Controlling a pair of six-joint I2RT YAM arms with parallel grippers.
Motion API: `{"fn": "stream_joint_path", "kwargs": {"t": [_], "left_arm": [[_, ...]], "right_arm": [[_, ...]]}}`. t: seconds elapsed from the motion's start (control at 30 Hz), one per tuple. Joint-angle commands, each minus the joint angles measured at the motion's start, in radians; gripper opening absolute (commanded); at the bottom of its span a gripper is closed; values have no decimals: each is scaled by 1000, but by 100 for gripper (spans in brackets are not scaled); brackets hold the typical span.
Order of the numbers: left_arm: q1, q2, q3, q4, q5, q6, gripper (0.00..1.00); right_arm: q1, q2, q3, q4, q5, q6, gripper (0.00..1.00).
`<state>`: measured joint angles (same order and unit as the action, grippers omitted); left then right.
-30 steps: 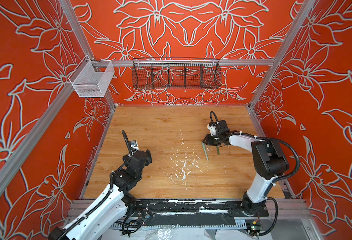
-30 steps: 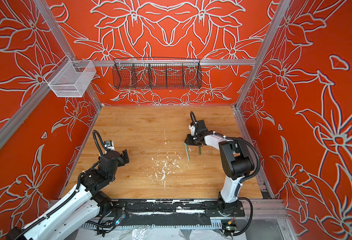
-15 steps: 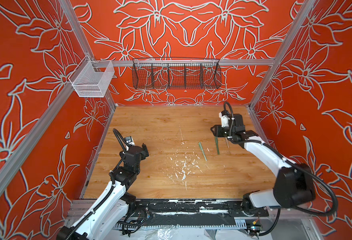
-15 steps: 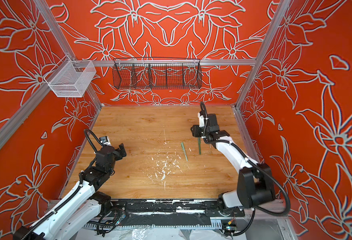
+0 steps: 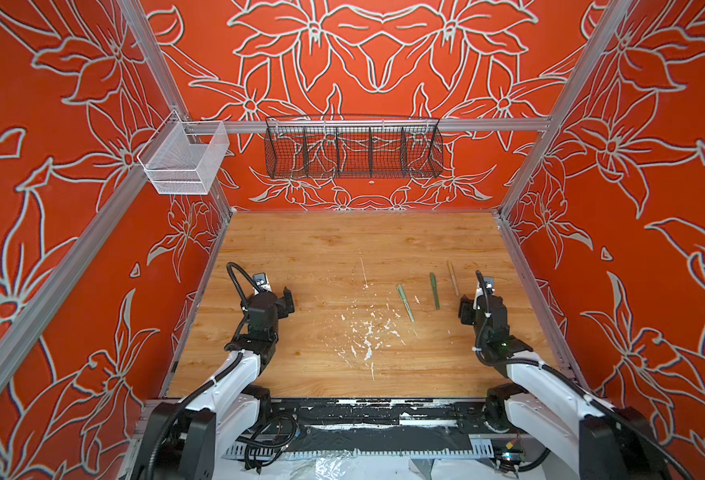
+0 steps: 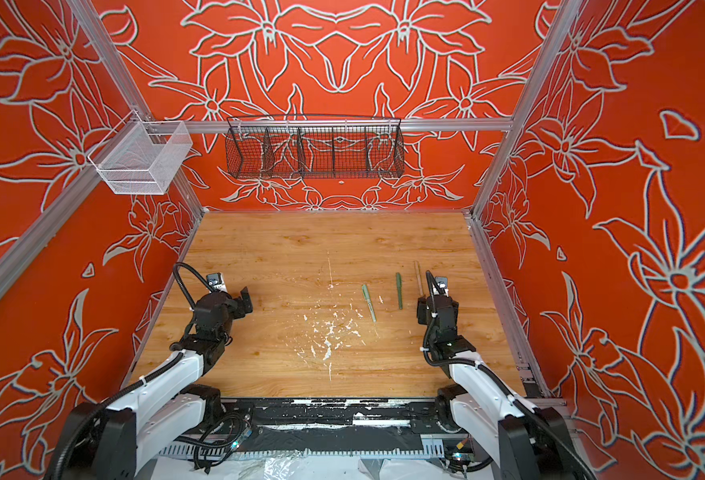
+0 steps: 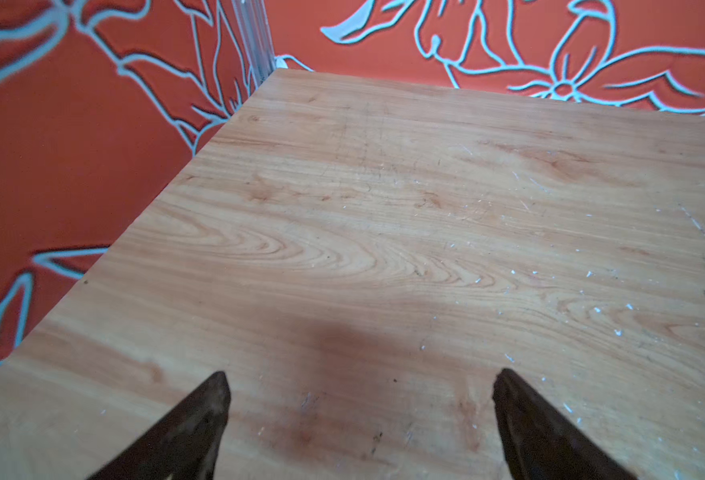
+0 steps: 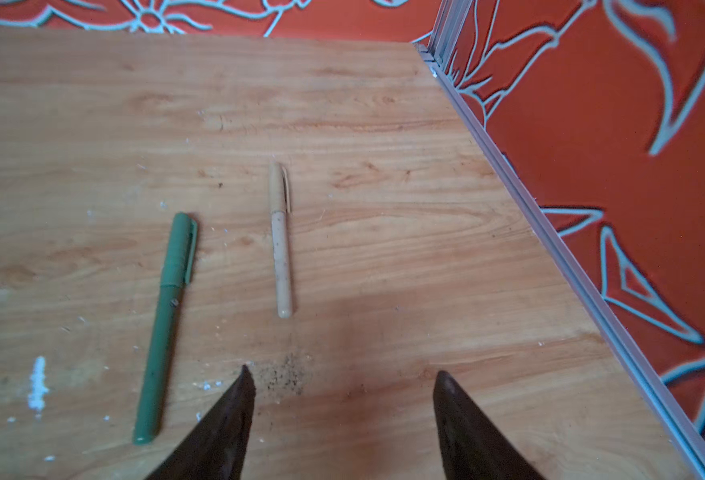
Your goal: Insert the pens into the pen caps
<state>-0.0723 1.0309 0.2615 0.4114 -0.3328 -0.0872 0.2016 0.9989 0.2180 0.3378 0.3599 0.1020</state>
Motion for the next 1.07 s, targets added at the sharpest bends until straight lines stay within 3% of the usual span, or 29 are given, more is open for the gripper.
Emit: {"fn": "stream_joint_path", "kwargs": {"t": [0.0, 0.1, 0.17, 0.27, 0.3, 0.33, 0.37, 0.4, 0.47, 0.53, 1.03], "left_arm": [[25, 52, 12, 117, 86, 48, 97], [36, 123, 27, 141, 104, 43, 97], [36, 223, 88, 118, 119, 50, 97], [74, 329, 228, -36, 245, 71, 97], [89, 312, 200, 0, 262, 62, 97], [89, 308, 155, 71, 242, 52, 97], [91, 323, 99, 195, 225, 49, 97], [90, 324, 92, 199, 223, 47, 97], [88, 320, 156, 66, 253, 60, 97], [89, 309, 133, 98, 260, 61, 97], [89, 319, 143, 93, 267, 66, 97]], "right_arm": [[-5, 136, 5, 371, -6, -112, 70], [-6, 225, 22, 468, 0, -186, 69], [-18, 317, 8, 554, -3, -168, 70], [-25, 478, -2, 776, 15, -182, 72], [-30, 456, 17, 709, 9, -166, 79], [-42, 410, 37, 590, -10, -144, 97], [-56, 411, 41, 576, -33, -140, 97], [-55, 435, 34, 632, -31, -149, 97], [-55, 435, 35, 636, -32, -148, 97], [-63, 414, 54, 556, -47, -137, 97], [-74, 420, 67, 542, -61, -131, 97]]}}
